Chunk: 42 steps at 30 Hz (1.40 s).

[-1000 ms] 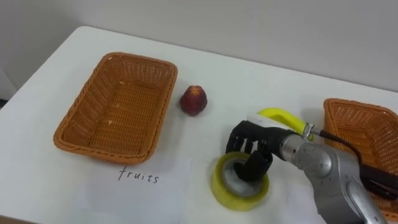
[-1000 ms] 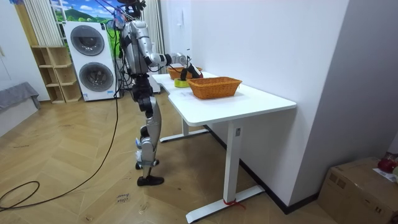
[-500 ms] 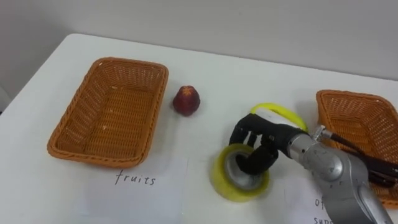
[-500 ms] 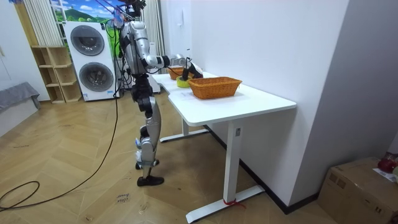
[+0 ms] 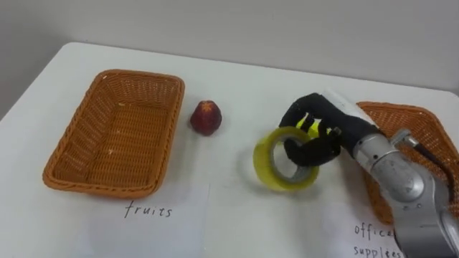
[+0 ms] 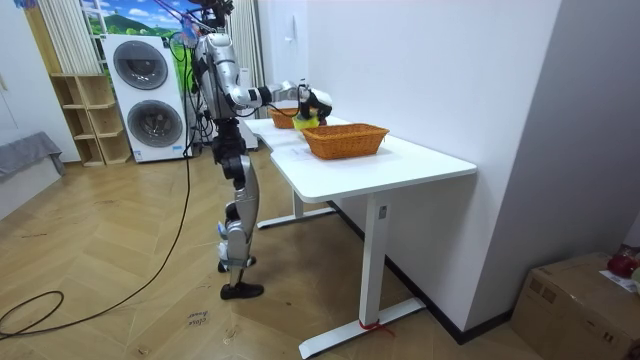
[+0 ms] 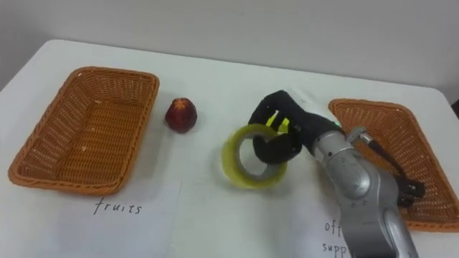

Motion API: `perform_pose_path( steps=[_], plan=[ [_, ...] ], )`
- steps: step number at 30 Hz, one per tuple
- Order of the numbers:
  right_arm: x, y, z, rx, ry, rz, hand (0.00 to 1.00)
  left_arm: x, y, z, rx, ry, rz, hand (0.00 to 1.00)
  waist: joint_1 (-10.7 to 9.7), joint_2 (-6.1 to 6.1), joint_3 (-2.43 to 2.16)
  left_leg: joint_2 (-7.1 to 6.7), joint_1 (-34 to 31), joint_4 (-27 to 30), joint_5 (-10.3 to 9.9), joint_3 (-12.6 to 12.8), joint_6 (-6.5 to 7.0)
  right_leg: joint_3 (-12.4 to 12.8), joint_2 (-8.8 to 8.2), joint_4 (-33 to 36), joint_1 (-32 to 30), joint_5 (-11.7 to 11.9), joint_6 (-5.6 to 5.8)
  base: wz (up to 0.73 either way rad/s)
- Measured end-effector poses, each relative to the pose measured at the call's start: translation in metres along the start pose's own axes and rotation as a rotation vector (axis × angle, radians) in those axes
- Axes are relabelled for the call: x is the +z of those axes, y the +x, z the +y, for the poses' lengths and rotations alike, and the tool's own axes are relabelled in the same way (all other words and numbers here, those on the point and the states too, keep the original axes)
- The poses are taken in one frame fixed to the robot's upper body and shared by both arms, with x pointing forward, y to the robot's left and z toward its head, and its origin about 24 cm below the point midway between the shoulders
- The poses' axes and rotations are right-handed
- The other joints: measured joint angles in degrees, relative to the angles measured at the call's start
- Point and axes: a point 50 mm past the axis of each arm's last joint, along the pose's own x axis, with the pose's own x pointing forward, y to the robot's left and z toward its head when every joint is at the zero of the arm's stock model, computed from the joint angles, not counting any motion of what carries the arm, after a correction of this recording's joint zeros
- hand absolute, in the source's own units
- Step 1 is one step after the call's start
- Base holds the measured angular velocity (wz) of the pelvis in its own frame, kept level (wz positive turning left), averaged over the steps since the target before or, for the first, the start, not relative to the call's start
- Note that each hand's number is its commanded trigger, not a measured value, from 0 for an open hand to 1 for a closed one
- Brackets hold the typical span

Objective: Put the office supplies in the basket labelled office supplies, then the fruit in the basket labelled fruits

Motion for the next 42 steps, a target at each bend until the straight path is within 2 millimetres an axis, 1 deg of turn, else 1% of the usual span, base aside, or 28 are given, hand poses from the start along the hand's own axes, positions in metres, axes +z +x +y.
perform_pose_path(
  steps=[2, 5, 9, 12, 14, 17, 18, 21, 24, 25, 28, 30, 34, 38, 39, 42],
  plan=[
    [0.003, -0.002, -0.006, -0.039, 0.000, -0.014, 1.00, -0.004, -0.001, -0.001, -0.005, 0.003, 0.014, 0.00, -0.4, -0.24, -0.16, 0.02, 0.0, 0.0, 0.0, 0.2, -0.01, 0.0, 0.04, 0.0, 0.0, 0.0, -0.01, 0.00],
    [0.005, -0.007, -0.021, -0.141, -0.011, -0.039, 1.00, -0.011, -0.001, -0.003, -0.018, -0.007, 0.037, 0.00, -0.5, -0.11, -0.03, 0.07, 0.4, 0.0, 0.0, 0.6, -0.01, 0.9, 0.14, 0.1, 0.0, 0.0, -0.01, -0.09],
    [0.006, -0.012, -0.035, -0.246, -0.020, -0.055, 1.00, -0.014, -0.003, -0.006, -0.024, -0.014, 0.047, 0.00, -1.4, -0.23, -0.10, 0.04, 0.3, -0.2, 0.0, 0.6, 0.00, 0.9, 0.13, 0.1, -0.2, 0.1, 0.03, -0.02],
    [0.002, -0.017, -0.047, -0.313, -0.006, -0.066, 1.00, -0.015, -0.003, -0.007, -0.024, -0.025, 0.048, 0.00, -2.3, -0.46, -0.26, 0.00, 0.3, -0.2, 0.0, 0.7, 0.00, 1.0, 0.14, 0.2, -0.3, 0.1, 0.04, 0.00],
    [-0.001, -0.020, -0.054, -0.357, -0.009, -0.058, 1.00, -0.017, -0.004, -0.005, -0.018, -0.039, 0.046, 0.00, -3.0, -0.74, -0.51, 0.04, -0.1, -0.2, 0.0, 0.8, 0.00, 1.1, 0.16, 0.2, -0.7, 0.1, 0.04, -0.02],
    [-0.007, -0.025, -0.065, -0.410, 0.008, -0.046, 1.00, -0.020, -0.004, -0.003, -0.009, -0.057, 0.058, 0.00, -3.7, -0.73, -0.47, 0.07, 0.0, -0.2, 0.0, 1.2, 0.00, 1.5, 0.15, 0.1, -0.8, 0.1, 0.04, -0.06],
    [-0.008, -0.026, -0.067, -0.430, 0.019, -0.048, 1.00, -0.021, -0.004, -0.002, -0.005, -0.062, 0.062, 0.00, -4.4, -0.74, -0.47, 0.30, 0.0, -0.1, 0.0, 1.2, 0.00, 1.5, 0.15, 0.1, -0.8, 0.1, 0.04, -0.03],
    [-0.009, -0.028, -0.068, -0.461, 0.057, -0.056, 1.00, -0.022, -0.004, -0.001, 0.000, -0.065, 0.063, 0.00, -5.1, -0.59, -0.37, 0.49, 0.2, -0.1, 0.0, 1.6, 0.00, 1.7, 0.22, 0.2, -0.9, 0.1, 0.04, -0.05],
    [-0.014, -0.027, -0.067, -0.471, 0.067, -0.034, 1.00, -0.022, -0.004, 0.000, 0.001, -0.065, 0.060, 0.00, -5.2, -0.62, -0.32, 0.67, 0.5, -0.3, -0.1, 1.9, -0.07, 1.8, 0.38, 0.3, -0.9, 0.1, -0.02, -0.07],
    [-0.016, -0.027, -0.067, -0.472, 0.070, -0.025, 1.00, -0.021, -0.004, 0.000, 0.002, -0.065, 0.059, 0.00, -5.4, -0.70, -0.31, 0.72, 0.5, -0.3, -0.1, 1.9, -0.09, 1.7, 0.43, 0.3, -1.0, 0.1, -0.06, 0.00],
    [-0.020, -0.028, -0.068, -0.475, 0.060, -0.005, 1.00, -0.025, -0.004, 0.001, 0.004, -0.062, 0.068, 0.00, -6.1, -0.96, -0.45, 0.83, 0.8, -0.7, -0.1, 2.0, -0.14, 1.8, 0.60, 0.3, -0.9, 0.2, -0.13, 0.00],
    [-0.021, -0.029, -0.071, -0.493, 0.053, 0.001, 1.00, -0.029, -0.005, 0.001, 0.004, -0.060, 0.078, 0.00, -6.4, -1.10, -0.42, 0.83, 0.8, -0.7, -0.1, 2.0, -0.14, 1.9, 0.64, 0.3, -0.8, 0.2, -0.13, 0.00],
    [-0.031, -0.033, -0.077, -0.555, 0.072, 0.038, 1.00, -0.033, -0.006, 0.004, 0.012, -0.072, 0.092, 0.00, -6.6, -1.54, -0.43, 0.83, 0.9, -0.7, -0.1, 2.1, -0.15, 2.5, 0.72, 0.1, -0.7, 0.2, -0.13, 0.00],
    [-0.035, -0.036, -0.081, -0.575, 0.083, 0.049, 1.00, -0.035, -0.006, 0.003, 0.011, -0.071, 0.095, 0.00, -7.3, -1.57, -0.41, 0.80, 0.9, -0.7, -0.1, 2.4, -0.15, 2.5, 0.70, 0.2, -0.7, 0.2, -0.12, 0.00],
    [-0.035, -0.036, -0.081, -0.577, 0.082, 0.051, 1.00, -0.036, -0.006, 0.003, 0.010, -0.071, 0.096, 0.00, -7.9, -1.55, -0.39, 0.81, 0.9, -0.8, -0.1, 2.4, -0.15, 2.7, 0.72, 0.2, -0.8, 0.2, -0.12, -0.07],
    [-0.037, -0.038, -0.079, -0.574, 0.080, 0.061, 1.00, -0.038, -0.007, 0.003, 0.010, -0.070, 0.102, 0.00, -8.5, -1.38, -0.28, 0.87, 1.0, -0.8, -0.2, 2.9, -0.24, 3.2, 0.87, 0.2, -0.8, 0.2, -0.16, -0.08]
  ],
)
